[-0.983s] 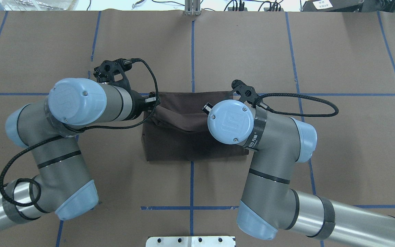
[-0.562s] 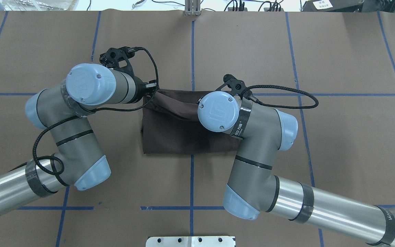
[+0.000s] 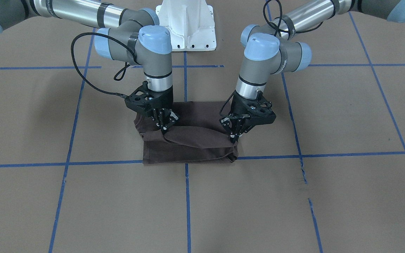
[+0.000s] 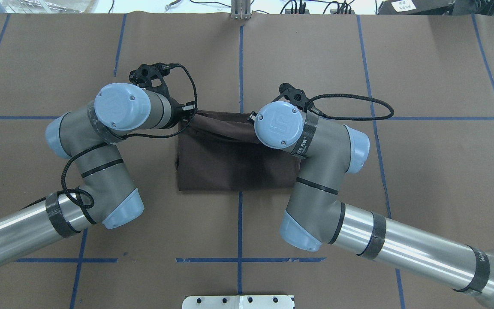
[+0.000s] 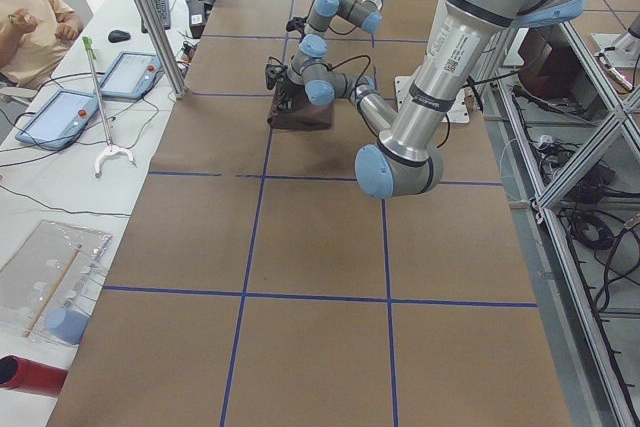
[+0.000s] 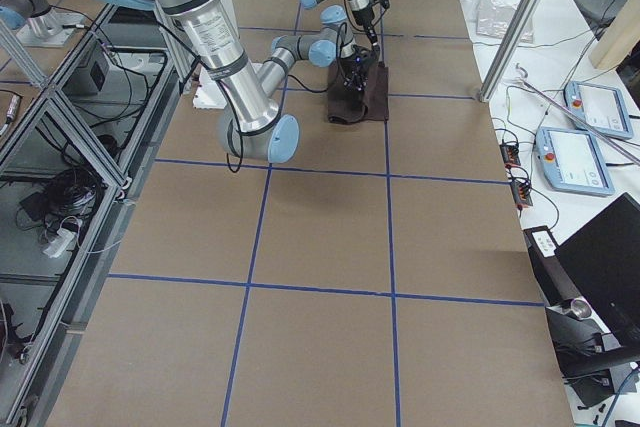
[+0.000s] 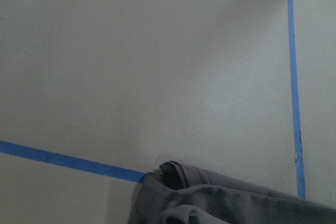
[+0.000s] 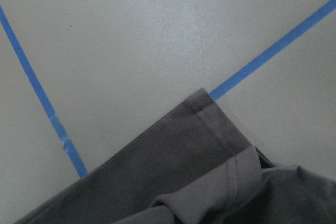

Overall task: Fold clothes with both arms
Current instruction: 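Lay the folded edge onto the far half and open both grippers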

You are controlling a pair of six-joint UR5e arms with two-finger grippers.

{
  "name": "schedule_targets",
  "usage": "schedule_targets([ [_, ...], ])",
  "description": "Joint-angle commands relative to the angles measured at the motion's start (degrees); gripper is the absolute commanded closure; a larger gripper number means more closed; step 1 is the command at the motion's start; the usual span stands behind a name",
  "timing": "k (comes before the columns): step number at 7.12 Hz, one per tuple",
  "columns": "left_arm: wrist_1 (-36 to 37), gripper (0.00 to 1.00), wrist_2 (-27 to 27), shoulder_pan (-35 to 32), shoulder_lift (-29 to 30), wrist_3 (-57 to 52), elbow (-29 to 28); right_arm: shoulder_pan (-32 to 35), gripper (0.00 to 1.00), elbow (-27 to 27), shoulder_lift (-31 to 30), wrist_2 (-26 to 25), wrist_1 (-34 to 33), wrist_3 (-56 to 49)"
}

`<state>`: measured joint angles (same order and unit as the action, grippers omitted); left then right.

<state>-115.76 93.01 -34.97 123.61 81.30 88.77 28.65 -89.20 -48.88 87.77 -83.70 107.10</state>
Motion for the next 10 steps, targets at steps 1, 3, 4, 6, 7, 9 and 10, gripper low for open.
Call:
schedule_targets([
  [1,-2.0,0.0,0.2,-0.1,-0.2,-6.5,-1.7,0.6,0.01,1.0,0.2,1.1,-0.1,-7.7],
  [3,-1.8,0.0,7.7,-2.7,-0.8,-12.8,0.4,1.2,0.0,0.6,0.5,3.1,0.2,-10.8],
  [4,-1.8,0.0,8.3,-3.0,-1.7,-13.2,1.4,0.5,0.0,0.5,0.5,3.0,0.3,-12.8],
  [6,-1.8,0.0,8.3,-3.0,-1.7,-13.1,1.4,-3.3,0.0,0.3,0.3,1.8,0.2,-17.9],
  [7,-1.8,0.0,8.3,-3.0,-1.7,-13.1,1.4,-6.0,0.0,0.5,0.3,-1.5,0.2,-21.9],
  [9,-1.8,0.0,8.3,-3.0,-1.7,-13.0,1.4,-7.4,0.0,2.4,0.1,-4.4,-0.2,-27.7],
  [10,-1.8,0.0,8.3,-3.0,-1.7,-13.0,1.4,-6.8,0.0,3.4,0.2,-4.5,-0.2,-29.5],
])
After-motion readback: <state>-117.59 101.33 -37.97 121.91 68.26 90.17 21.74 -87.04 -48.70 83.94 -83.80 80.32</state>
